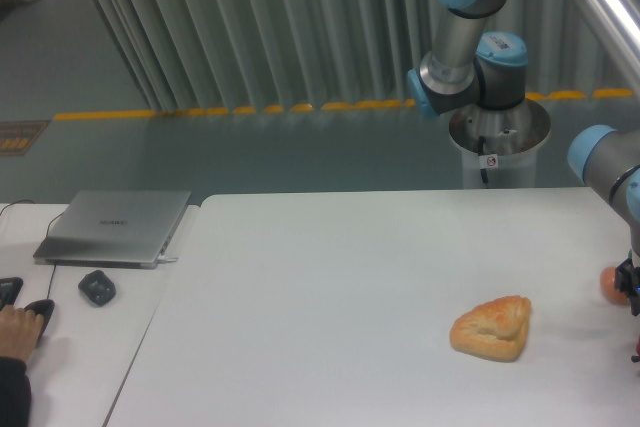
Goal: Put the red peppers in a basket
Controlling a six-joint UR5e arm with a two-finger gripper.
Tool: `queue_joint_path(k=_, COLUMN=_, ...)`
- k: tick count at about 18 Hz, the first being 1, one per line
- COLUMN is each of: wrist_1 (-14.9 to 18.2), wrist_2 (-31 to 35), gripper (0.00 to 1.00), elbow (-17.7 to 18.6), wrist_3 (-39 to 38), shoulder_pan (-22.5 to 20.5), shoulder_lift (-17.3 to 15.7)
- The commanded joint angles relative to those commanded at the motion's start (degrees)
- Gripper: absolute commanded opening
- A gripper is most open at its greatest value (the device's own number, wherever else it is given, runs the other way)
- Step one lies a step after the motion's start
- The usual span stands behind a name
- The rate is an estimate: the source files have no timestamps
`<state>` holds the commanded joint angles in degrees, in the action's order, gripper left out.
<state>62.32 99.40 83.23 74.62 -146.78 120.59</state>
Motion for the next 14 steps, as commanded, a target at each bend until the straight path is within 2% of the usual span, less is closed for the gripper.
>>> queue_joint_path(k=6, wrist_1=-0.1, wrist_2=0.1, gripper=1.00, elbow=0.1, wrist_3=-0.3, shoulder_pan=0.2, shoulder_lift=0.3)
queue_joint_path(k=9, wrist_1=-0.2, wrist_2=0.2, gripper=0.49, elbow=0.4, wrist_3=-0.5, shoulder_pan=0.3, shoulder_lift=0.3)
queue_joint_path(k=11, wrist_1=-0.2, wrist_2=0.2, gripper=0.37, elbow=0.5, wrist_3=-0.4, shoulder_pan=0.3, shoulder_lift=0.2)
queue_joint_path(k=14, wrist_1=0.0, wrist_2=-0.3, gripper=0.32, elbow=0.5, wrist_3=-0.1, shoulder_pan=0.1, shoulder_lift=-0.3)
